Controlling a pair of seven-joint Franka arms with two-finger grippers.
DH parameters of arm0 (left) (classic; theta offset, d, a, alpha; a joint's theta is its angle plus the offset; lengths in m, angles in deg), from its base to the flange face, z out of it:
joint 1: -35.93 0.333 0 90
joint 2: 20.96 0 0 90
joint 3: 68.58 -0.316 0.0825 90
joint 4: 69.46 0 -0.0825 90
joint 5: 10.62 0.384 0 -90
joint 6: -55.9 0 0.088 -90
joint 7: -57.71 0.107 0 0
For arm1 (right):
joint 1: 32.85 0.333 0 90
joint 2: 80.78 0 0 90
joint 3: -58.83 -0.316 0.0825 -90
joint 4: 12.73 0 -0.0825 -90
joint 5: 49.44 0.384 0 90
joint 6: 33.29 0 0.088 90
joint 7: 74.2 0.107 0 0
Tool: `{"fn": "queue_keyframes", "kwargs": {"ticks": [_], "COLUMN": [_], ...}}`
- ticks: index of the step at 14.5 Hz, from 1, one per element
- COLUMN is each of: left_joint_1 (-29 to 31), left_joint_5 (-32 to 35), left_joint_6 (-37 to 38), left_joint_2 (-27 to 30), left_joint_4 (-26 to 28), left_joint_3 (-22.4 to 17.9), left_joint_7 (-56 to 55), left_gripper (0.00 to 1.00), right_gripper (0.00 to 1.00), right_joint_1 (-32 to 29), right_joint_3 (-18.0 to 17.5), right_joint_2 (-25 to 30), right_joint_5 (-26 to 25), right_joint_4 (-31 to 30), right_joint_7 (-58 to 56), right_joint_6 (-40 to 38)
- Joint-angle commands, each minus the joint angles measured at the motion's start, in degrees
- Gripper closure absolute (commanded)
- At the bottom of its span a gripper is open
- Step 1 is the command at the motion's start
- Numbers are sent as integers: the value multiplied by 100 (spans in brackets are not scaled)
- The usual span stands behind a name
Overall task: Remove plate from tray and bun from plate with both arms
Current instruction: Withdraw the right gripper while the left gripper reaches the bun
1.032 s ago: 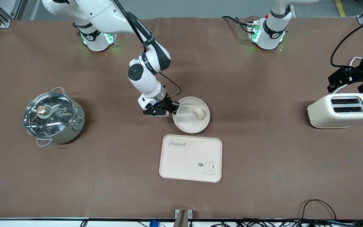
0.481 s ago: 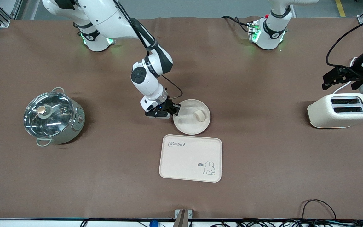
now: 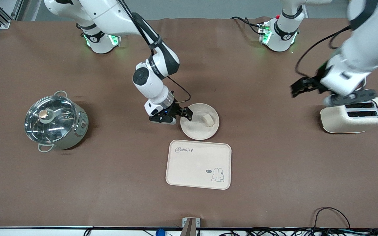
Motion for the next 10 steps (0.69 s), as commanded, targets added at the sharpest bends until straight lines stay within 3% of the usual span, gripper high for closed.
{"fn": "queue_keyframes", "kwargs": {"ticks": [1,3,7,10], "left_joint_1": [2,-86,-989,-1211], "left_joint_5": [-2,25,681,904], "left_joint_6": [-739,-1241,-2470,-3121], "left_joint_2": [-442,-863,-1855,-2533], "left_joint_4": [205,250,329,329], "left_joint_3": [573,750,751,760], "left_joint_7": [-853,-1250,-2881,-3386], "left_gripper": [0,0,0,0], "right_gripper": [0,0,0,0], "right_joint_1": [-75,-75,-83,-75], "right_joint_3": [412,912,1686,2030], "right_joint_2": [676,949,1608,2091], "right_joint_5": [61,-61,-1053,-1870], "right_joint_4": [-69,45,212,370], "right_joint_7": [-219,-771,-1117,-1047], "right_joint_6": [-1037,-1810,-3165,-4201]}}
